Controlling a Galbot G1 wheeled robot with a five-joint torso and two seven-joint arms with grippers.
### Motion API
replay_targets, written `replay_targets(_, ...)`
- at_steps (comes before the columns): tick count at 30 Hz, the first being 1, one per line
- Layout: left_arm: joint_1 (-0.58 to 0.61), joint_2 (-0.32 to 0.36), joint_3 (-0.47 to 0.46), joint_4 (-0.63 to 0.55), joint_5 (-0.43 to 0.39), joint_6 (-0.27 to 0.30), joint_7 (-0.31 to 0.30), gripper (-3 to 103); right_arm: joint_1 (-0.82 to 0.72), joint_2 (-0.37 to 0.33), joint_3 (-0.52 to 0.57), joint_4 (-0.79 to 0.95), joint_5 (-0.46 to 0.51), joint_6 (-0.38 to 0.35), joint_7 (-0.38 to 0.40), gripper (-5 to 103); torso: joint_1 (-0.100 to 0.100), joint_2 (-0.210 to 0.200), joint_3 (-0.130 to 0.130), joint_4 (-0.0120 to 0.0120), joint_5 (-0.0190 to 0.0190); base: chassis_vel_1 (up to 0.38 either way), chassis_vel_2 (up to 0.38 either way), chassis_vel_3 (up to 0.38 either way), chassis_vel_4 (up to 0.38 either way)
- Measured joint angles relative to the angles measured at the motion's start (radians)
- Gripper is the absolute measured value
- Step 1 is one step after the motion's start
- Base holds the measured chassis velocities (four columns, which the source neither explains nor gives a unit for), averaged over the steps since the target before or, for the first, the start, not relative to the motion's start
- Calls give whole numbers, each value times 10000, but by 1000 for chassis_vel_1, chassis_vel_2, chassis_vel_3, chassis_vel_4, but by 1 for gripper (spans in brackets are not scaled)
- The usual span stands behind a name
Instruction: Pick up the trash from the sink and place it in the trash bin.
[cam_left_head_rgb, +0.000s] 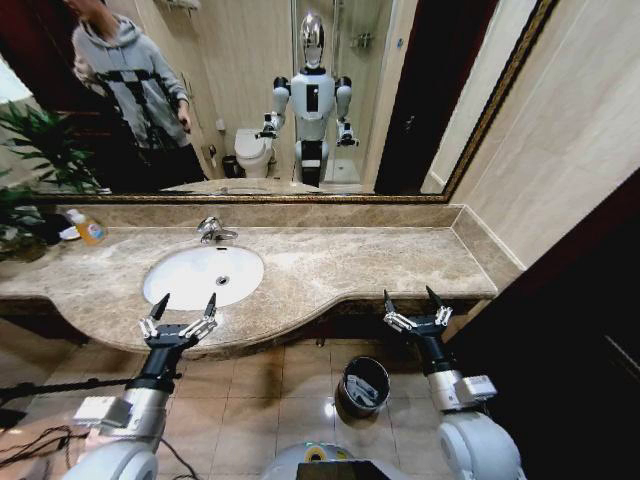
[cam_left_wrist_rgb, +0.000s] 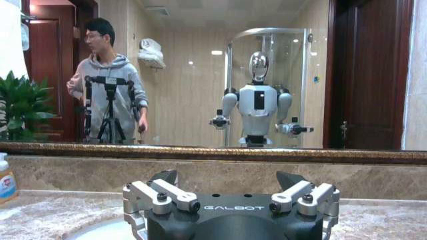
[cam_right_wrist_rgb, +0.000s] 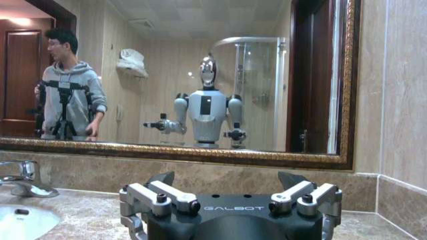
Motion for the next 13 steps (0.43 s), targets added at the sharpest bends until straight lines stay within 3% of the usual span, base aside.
replay_targets(13, 0, 0, 0, 0, 0, 0, 0, 100, 2, -1, -3, -23, 5, 9, 0, 100, 0, 0, 0, 0, 0, 0, 0, 0, 0)
